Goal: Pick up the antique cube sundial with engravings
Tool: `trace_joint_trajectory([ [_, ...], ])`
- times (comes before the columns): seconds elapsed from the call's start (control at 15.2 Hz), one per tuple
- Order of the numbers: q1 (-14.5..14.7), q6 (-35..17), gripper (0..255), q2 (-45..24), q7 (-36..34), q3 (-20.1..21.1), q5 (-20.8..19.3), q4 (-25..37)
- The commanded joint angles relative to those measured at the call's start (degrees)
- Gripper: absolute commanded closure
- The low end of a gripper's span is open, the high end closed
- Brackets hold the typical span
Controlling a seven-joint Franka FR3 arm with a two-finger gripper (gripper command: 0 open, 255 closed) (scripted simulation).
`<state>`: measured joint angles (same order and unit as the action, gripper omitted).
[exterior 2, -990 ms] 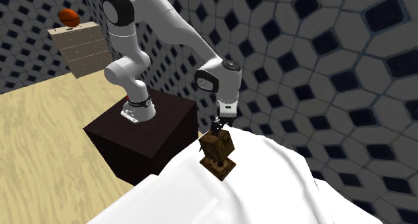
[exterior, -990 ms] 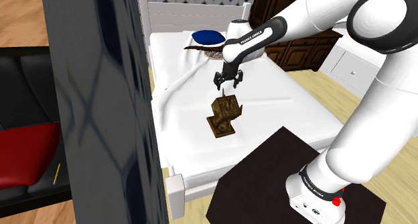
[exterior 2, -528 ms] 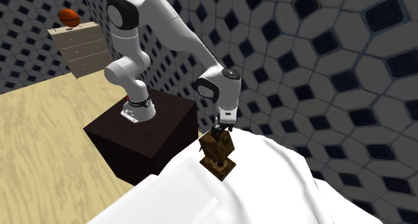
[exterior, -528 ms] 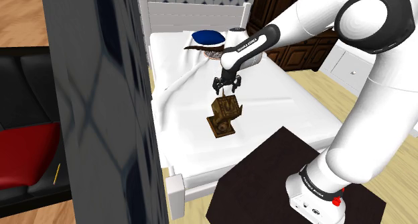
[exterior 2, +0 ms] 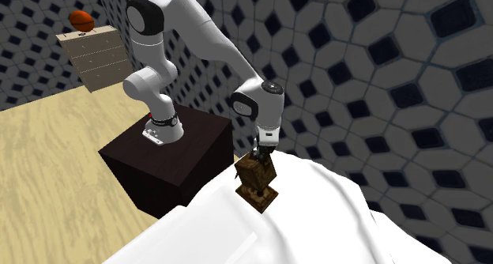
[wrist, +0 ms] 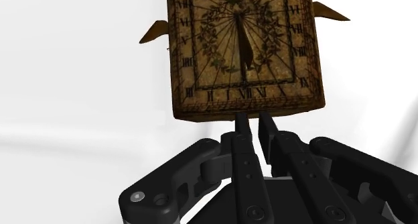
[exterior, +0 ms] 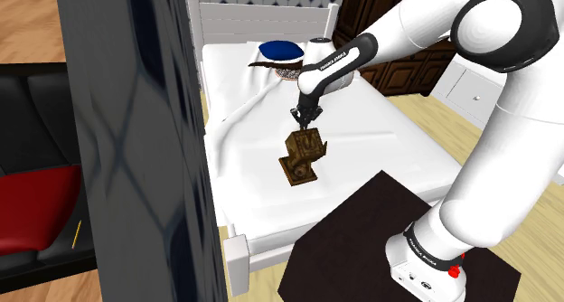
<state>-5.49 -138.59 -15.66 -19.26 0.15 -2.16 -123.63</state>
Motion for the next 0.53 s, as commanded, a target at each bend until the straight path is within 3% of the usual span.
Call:
trace_joint_trajectory([
  [0.0, 0.0, 0.0, 255, -0.2, 0.0, 0.0, 0.0, -0.1],
  [0.46, 0.0, 4.1, 255, 3.1, 0.2, 0.1, 0.2, 0.8],
])
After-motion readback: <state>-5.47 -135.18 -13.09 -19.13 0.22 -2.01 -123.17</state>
